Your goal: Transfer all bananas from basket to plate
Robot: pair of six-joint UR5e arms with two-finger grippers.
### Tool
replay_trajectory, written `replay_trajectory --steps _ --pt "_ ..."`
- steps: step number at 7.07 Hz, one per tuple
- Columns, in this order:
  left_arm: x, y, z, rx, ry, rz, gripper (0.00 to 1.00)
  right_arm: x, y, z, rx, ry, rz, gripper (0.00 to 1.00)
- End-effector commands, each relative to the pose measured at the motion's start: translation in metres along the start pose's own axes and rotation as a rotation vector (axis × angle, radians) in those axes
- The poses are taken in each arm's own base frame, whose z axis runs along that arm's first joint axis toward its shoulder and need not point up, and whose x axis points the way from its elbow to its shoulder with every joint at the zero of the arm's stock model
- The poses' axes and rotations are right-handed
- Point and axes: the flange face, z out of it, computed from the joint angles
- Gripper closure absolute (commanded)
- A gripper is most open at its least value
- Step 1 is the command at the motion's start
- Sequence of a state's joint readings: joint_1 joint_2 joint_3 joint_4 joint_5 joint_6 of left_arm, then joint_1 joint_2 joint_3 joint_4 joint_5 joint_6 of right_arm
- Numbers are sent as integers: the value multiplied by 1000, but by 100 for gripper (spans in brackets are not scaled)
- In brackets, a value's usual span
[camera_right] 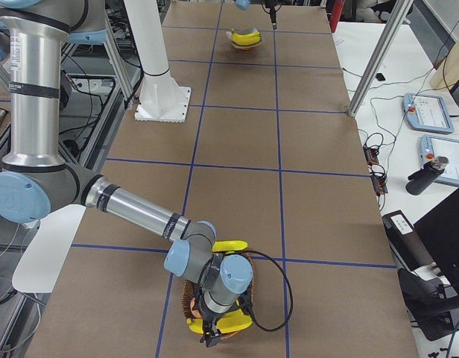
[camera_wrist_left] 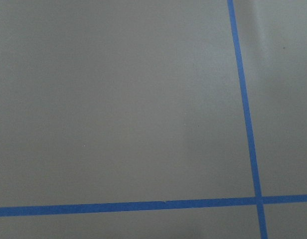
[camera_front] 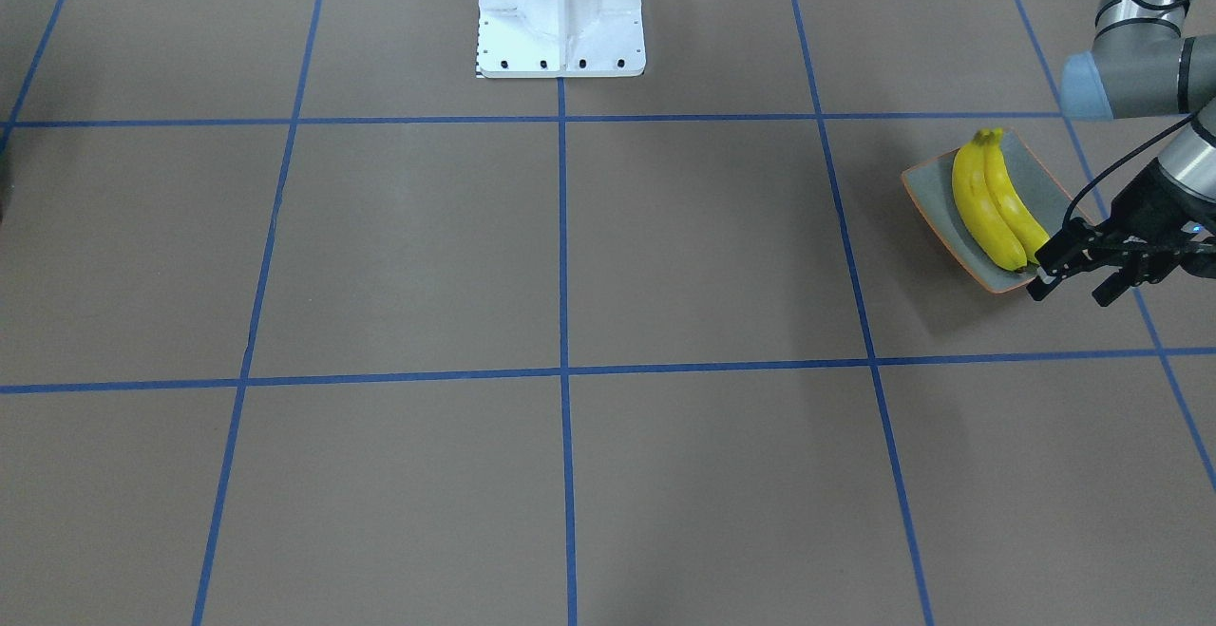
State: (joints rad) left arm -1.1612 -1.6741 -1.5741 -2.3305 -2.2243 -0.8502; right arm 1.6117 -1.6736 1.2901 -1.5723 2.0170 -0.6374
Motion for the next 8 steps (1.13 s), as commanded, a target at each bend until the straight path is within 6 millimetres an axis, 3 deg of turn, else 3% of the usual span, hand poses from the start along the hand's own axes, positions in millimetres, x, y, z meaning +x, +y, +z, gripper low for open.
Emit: replay_trajectory --steps 1,2,3,8 --pt "2 0 -2 6 7 4 0 2 3 5 -17 9 1 5" --pt "4 0 -2 7 10 8 0 3 5 9 -25 4 3 5" --pt "5 0 -3 9 12 8 0 3 7 12 -28 1 5 20" --pt "6 0 -3 9 13 9 0 -3 -11 13 -39 -3 -5 25"
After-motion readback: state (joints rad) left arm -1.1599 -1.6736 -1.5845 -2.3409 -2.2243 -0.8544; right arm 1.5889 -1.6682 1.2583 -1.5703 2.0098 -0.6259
